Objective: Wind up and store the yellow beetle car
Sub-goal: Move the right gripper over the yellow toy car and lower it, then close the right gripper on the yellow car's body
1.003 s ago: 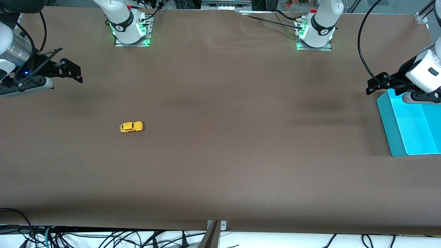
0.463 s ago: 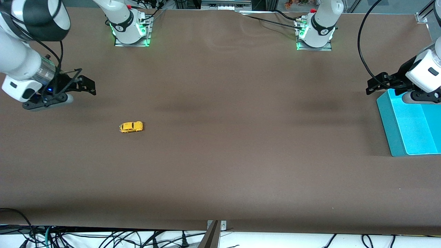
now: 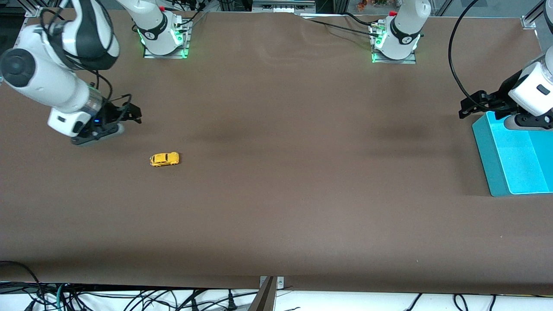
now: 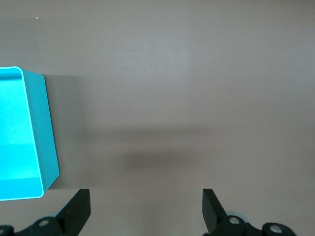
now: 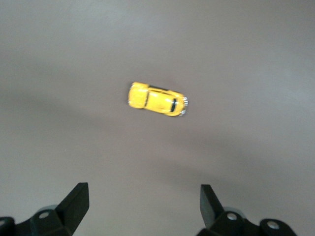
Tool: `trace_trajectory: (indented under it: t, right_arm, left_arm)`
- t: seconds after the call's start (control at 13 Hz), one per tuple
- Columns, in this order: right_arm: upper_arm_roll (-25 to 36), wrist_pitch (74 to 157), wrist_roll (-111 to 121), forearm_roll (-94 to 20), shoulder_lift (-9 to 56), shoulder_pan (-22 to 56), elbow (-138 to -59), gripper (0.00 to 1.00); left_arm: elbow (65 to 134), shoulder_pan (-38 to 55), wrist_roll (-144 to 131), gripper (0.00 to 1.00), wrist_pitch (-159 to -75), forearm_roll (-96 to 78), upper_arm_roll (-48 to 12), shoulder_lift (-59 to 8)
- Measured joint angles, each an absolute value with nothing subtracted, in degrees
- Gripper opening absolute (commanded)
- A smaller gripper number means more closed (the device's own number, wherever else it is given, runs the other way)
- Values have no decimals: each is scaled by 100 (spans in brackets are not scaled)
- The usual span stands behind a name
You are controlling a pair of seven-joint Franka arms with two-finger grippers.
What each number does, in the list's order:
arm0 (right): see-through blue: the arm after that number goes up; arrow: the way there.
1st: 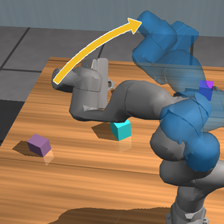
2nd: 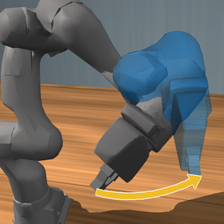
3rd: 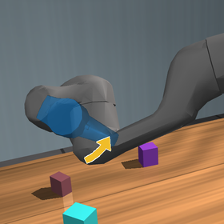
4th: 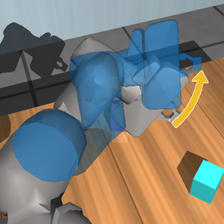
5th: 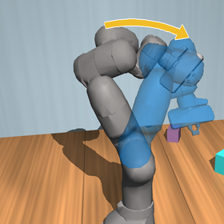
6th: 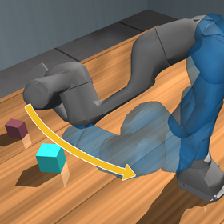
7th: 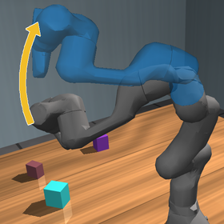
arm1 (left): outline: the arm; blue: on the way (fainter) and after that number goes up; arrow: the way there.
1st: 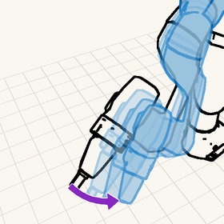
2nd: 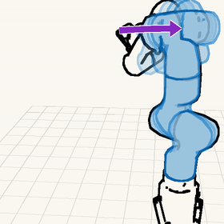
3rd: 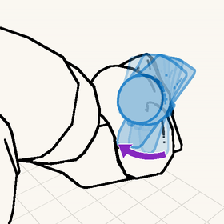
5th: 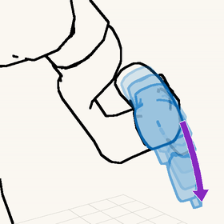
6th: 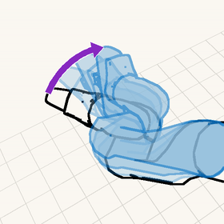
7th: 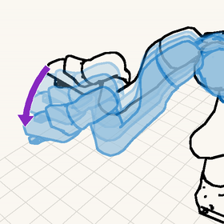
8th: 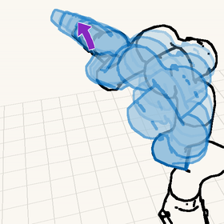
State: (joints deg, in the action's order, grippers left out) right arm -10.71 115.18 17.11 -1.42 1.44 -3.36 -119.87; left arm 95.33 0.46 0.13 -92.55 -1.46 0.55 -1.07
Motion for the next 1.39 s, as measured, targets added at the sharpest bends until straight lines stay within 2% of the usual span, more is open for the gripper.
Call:
trace_trajectory:
  t: [0.23, 0.62, 1.0, 1.39]
  right_arm:
    - [-1369, 11820, 2930, -140, 180, -316, -12296, 100]
    - [-1451, 12694, 6152, -139, 388, -315, -12560, 100]
    - [-1450, 13899, 7999, -139, 1170, -339, -12642, 100]
    - [-1436, 14943, 8806, -75, 1972, -513, -12636, 100]
  left_arm:
    - [9533, 46, 13, 100, -9242, -146, 55, -107]
    - [9532, 46, 13, 100, -9236, -146, 55, -107]
    - [9528, 46, 13, 100, -9234, -146, 55, -107]
    - [9527, 46, 13, 100, -9232, -146, 55, -108]
